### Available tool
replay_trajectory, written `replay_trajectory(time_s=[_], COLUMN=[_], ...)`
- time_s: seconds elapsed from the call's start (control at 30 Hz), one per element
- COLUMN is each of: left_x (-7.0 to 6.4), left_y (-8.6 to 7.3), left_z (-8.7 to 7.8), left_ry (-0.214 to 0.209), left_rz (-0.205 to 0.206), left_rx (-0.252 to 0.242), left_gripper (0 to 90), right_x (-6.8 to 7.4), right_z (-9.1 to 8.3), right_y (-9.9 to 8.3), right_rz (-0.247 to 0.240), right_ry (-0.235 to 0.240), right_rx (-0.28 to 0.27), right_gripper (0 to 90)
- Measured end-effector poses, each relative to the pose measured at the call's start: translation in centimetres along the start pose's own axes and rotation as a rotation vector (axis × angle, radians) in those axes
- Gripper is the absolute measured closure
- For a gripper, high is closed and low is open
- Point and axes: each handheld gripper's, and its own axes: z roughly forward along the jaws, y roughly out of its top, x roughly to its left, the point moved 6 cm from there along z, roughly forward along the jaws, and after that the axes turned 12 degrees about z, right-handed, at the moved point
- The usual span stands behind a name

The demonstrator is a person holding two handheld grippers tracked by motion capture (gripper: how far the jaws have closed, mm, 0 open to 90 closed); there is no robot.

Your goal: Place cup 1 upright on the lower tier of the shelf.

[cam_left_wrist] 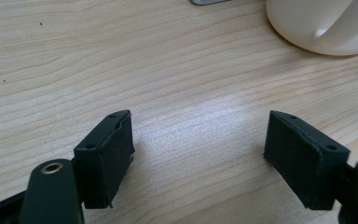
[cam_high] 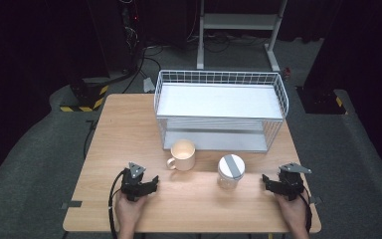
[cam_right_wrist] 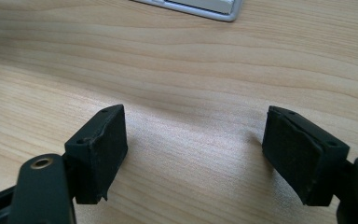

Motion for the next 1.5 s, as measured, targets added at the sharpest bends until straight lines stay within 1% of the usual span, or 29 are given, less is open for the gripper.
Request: replay_trajectory(time_s=[0.8,0.93,1.07,1.17,1.27,1.33,1.5], left_x=[0.00,0.00,0.02,0.05,0.06,0.06,0.06], left_y=[0.01,0.01,0.01,0.00,0.00,0.00,0.01], left_z=[0.00,0.00,0.00,0.00,0.00,0.01,0.01], left_ry=[0.000,0.000,0.001,0.003,0.003,0.005,0.005], left_rz=[-0.001,-0.001,-0.002,0.000,0.000,-0.001,-0.001], left_rx=[0.000,0.000,0.000,0.001,0.001,0.000,0.000], left_gripper=[23.9,24.0,24.0,24.0,24.0,24.1,24.1], right_x=[-0.02,-0.04,-0.09,-0.10,-0.04,0.02,0.23], right_z=[-0.06,-0.10,-0.14,-0.31,-0.49,-0.60,-1.00], right_y=[-0.03,-0.07,-0.16,-0.21,-0.28,-0.35,-0.63], right_rz=[-0.002,-0.007,-0.010,-0.003,-0.006,-0.017,-0.015], right_ry=[0.001,0.008,0.007,0.012,0.017,0.025,0.042], right_rx=[0.003,0.006,0.008,0.001,-0.009,-0.015,-0.028], right_gripper=[21.8,21.5,18.5,17.9,17.6,17.3,17.1])
